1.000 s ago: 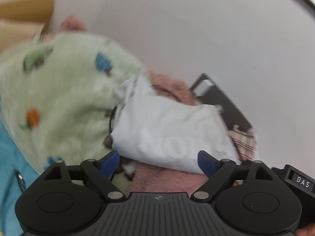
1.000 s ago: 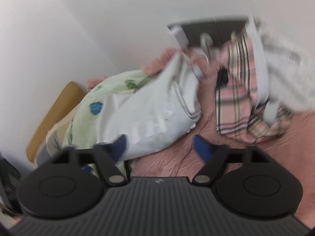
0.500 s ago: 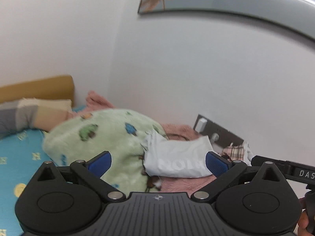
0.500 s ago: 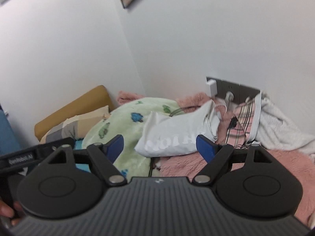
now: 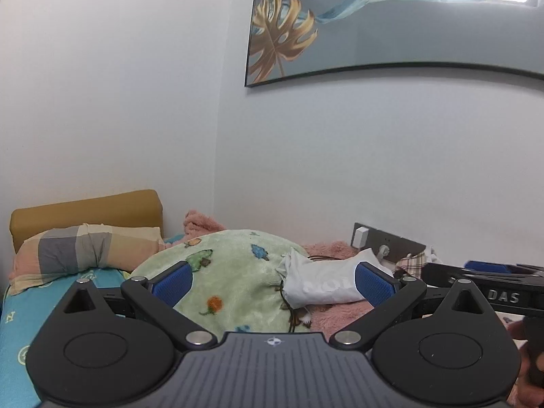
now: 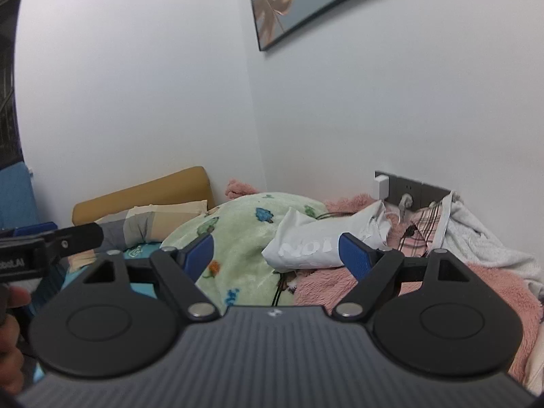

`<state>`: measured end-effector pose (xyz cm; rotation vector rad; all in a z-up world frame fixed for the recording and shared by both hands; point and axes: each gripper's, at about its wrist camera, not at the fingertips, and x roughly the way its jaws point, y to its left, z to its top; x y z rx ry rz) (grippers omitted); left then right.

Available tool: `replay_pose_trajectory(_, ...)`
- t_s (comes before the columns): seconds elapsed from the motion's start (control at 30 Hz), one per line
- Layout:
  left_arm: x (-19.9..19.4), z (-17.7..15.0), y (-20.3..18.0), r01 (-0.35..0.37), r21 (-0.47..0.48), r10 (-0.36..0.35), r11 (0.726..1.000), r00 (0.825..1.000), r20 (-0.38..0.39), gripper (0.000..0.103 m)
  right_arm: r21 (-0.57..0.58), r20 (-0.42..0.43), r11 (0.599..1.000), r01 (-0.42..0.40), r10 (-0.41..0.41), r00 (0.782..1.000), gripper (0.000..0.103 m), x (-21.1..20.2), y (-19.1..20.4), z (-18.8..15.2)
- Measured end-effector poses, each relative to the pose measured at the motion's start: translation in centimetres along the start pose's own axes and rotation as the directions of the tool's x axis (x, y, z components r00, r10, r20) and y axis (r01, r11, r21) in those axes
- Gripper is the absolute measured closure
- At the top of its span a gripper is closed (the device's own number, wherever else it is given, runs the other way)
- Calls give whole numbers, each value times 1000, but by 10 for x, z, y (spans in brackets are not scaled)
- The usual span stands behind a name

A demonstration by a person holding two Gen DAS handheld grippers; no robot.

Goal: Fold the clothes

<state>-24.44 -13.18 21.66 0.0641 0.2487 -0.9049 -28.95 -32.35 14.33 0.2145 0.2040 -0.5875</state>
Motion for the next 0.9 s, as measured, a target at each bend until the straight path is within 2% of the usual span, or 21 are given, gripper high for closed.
replay_pose_trajectory(0.2,-13,-23,6,-32,20,31,999,999,35,0,-48,65,999,16,-13,998,20,-6,19,-17)
replay_pose_trajectory(0.3,-9,-33,11,-59,24,57,998,997,46,0,-50,67,998,23,-20,998,20,1,23,-29)
replay_pose_trajectory(0.57,11,-57,27,-72,-18,73,997,997,30,0,-76,64,995,67,-62,996,20,23,27,-62)
replay_pose_trajectory(0.9,22,-71,31,-83,-26,83,996,997,-3,0,-115,29,989,93,-90,995,21,37,33,-75)
